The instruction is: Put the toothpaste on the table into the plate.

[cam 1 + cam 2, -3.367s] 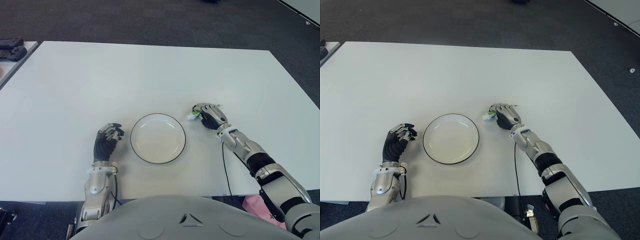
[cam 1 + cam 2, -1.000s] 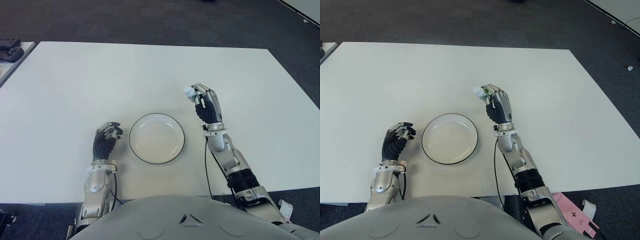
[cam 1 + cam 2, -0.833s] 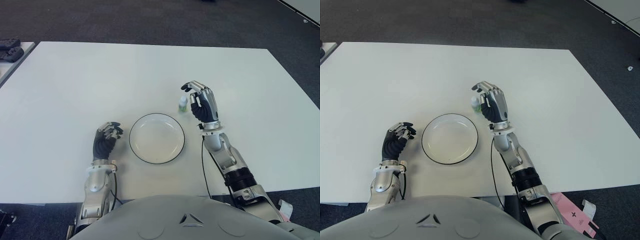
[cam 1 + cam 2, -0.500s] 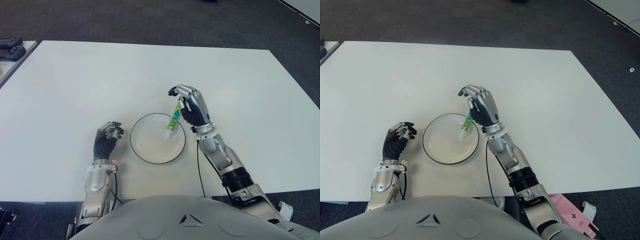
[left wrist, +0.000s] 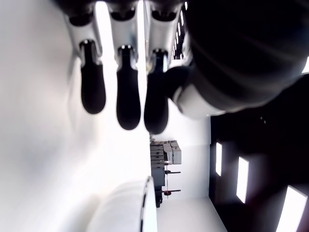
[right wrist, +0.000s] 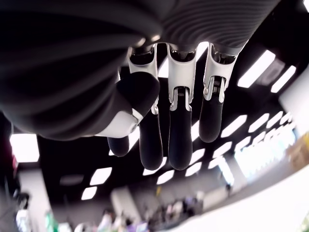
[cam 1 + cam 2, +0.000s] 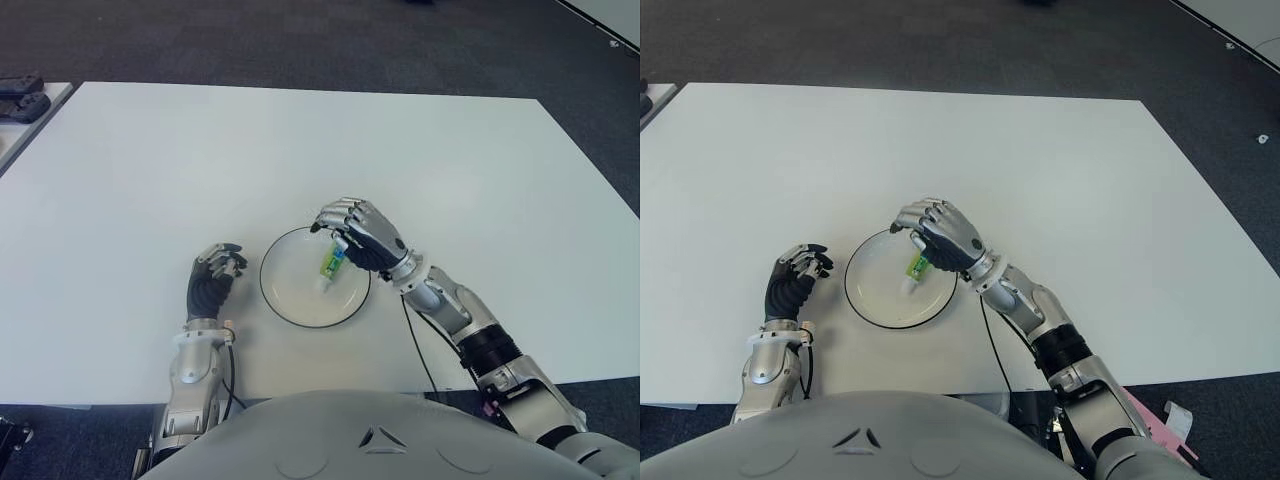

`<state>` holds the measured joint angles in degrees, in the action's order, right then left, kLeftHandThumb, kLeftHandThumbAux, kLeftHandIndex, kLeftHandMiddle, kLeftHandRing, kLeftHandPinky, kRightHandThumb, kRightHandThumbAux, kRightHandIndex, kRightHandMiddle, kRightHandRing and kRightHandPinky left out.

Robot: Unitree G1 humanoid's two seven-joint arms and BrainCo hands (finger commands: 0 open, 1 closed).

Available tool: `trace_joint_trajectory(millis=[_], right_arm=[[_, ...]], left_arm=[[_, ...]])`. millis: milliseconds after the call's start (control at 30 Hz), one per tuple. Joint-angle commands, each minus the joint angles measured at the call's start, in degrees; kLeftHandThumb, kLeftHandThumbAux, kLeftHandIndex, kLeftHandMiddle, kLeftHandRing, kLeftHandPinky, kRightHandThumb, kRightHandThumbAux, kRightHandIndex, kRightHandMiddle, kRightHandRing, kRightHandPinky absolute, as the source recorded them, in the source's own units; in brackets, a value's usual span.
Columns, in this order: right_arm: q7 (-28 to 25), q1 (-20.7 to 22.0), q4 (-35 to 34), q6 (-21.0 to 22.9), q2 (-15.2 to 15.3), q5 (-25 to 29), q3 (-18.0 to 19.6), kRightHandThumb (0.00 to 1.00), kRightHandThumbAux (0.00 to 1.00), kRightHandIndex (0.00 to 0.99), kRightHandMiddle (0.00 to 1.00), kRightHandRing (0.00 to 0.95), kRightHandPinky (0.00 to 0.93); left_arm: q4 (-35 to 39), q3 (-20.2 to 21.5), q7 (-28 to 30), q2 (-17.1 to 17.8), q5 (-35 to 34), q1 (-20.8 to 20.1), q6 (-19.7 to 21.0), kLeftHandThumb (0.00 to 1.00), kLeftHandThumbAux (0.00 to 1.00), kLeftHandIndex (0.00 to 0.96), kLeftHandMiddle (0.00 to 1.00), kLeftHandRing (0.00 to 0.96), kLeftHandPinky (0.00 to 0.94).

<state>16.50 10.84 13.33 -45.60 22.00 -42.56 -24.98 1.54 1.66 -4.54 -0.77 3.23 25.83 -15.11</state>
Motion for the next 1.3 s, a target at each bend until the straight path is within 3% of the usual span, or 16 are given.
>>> trace_joint_trajectory(millis=[33,400,767,1100,1300], right_arm=[[-4.9,1.1,0.7,-1.5,1.2,1.6,-1.3,0.951,0.657,0.392,0.494,0.573,0.742],[-9.3,1.2,1.0,-3.3,1.7,1.6,-2.0,0.955,0.653,0.396,0.524,0.567,0.748],[-8.6,0.8,2.1,-4.3,1.7,0.2,-1.8,0.953,0.655,0.396,0.513,0.540,0.733],[-7.8,0.3,0.9,-3.7,2.4,-2.1,-1.2,0.943,0.663,0.364,0.512,0.575,0.719],[-6.3,0.0,1.6,-4.2,2.3,-2.2,-0.8,0.932,0.673,0.348,0.466,0.557,0.648]], left_arm=[[-1.6,0.2,0.4,0.2,-0.3,0.0,0.7,0.705,0.721,0.432,0.558,0.538,0.524],[-1.3,0.2,0.5,0.2,-0.4,0.1,1.2,0.705,0.721,0.432,0.556,0.538,0.522],[-1.2,0.2,0.2,0.2,-0.1,0.3,1.0,0.704,0.721,0.432,0.550,0.536,0.531],[-0.9,0.2,0.1,0.3,0.2,0.3,1.7,0.704,0.720,0.432,0.552,0.541,0.531],[-0.7,0.3,0.2,0.3,0.1,0.2,2.3,0.704,0.720,0.432,0.552,0.540,0.526]])
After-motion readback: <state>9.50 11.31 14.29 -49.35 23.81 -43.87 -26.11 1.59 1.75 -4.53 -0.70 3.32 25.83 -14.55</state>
